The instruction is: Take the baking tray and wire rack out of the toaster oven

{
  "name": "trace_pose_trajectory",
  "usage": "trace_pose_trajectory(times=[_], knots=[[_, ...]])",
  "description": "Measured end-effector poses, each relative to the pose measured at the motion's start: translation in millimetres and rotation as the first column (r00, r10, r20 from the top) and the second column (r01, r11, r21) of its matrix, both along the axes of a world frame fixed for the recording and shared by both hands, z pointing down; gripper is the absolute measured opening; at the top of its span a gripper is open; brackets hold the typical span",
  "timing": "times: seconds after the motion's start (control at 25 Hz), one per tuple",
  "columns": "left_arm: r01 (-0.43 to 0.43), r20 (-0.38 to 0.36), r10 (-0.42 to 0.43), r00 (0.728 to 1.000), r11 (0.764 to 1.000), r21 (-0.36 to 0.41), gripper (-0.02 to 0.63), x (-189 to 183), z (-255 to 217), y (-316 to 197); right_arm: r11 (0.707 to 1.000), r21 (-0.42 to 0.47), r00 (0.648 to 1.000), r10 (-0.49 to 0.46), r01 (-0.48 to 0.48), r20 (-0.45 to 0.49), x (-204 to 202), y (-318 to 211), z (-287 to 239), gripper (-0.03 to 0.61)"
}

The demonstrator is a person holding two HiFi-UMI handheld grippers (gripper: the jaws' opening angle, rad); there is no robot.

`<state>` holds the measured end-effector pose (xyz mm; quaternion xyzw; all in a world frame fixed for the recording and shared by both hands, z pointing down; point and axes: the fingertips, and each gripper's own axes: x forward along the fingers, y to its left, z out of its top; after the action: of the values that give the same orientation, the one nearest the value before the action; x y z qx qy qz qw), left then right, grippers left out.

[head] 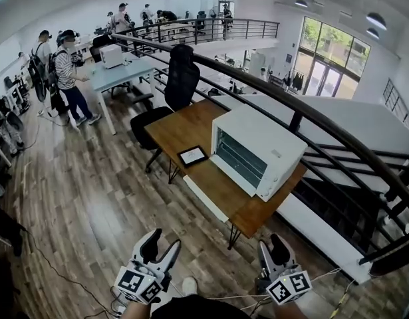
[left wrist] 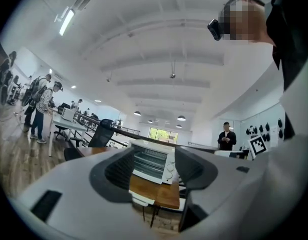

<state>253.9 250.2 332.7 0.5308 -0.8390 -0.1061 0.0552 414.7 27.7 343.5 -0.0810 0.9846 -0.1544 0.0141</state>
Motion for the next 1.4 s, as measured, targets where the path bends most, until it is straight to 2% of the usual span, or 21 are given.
trace_pose_trajectory(times=[0.12,0.24,0.44,0.64,0.92,1.24,1.32,1.4], knots=[[-0.013,-0.009,0.013,1.000,1.000,-0.027,0.262,-35.1,9.6,-2.1,1.000,-0.022,1.000,0.020,-0.020,-0.018,-33.2,-5.4,13.8,0.193],[-0.035,-0.016,0.035,0.999,0.999,-0.018,0.262,-67.6,12.4,-10.1,0.999,-0.025,0.999,0.027,-0.028,-0.033,-68.4,-11.2,17.5,0.193],[-0.061,-0.016,0.060,0.998,0.998,-0.034,0.262,-105.1,26.1,-23.7,0.999,-0.038,1.000,-0.009,0.008,-0.020,-116.9,5.1,20.8,0.186],[-0.114,-0.090,0.110,0.990,0.993,-0.037,0.262,-113.2,48.7,-52.1,1.000,-0.011,0.995,-0.011,0.010,-0.094,-121.7,7.7,35.8,0.186],[-0.159,-0.132,0.151,0.980,0.986,-0.055,0.262,-131.6,67.5,-113.7,0.996,-0.068,0.989,0.045,-0.055,-0.144,-131.7,-59.2,58.7,0.180],[-0.195,-0.181,0.183,0.966,0.980,-0.048,0.261,-163.4,75.3,-202.2,1.000,-0.016,0.994,0.013,-0.015,-0.112,-168.2,-112.3,46.0,0.172],[-0.207,-0.217,0.194,0.957,0.978,-0.038,0.261,-168.9,81.2,-226.1,1.000,-0.027,0.995,-0.002,-0.001,-0.101,-173.7,-126.4,43.9,0.166],[-0.216,-0.291,0.200,0.936,0.976,-0.025,0.261,-174.5,88.5,-248.1,0.999,-0.044,0.995,-0.035,0.031,-0.090,-180.4,-136.0,41.5,0.152]])
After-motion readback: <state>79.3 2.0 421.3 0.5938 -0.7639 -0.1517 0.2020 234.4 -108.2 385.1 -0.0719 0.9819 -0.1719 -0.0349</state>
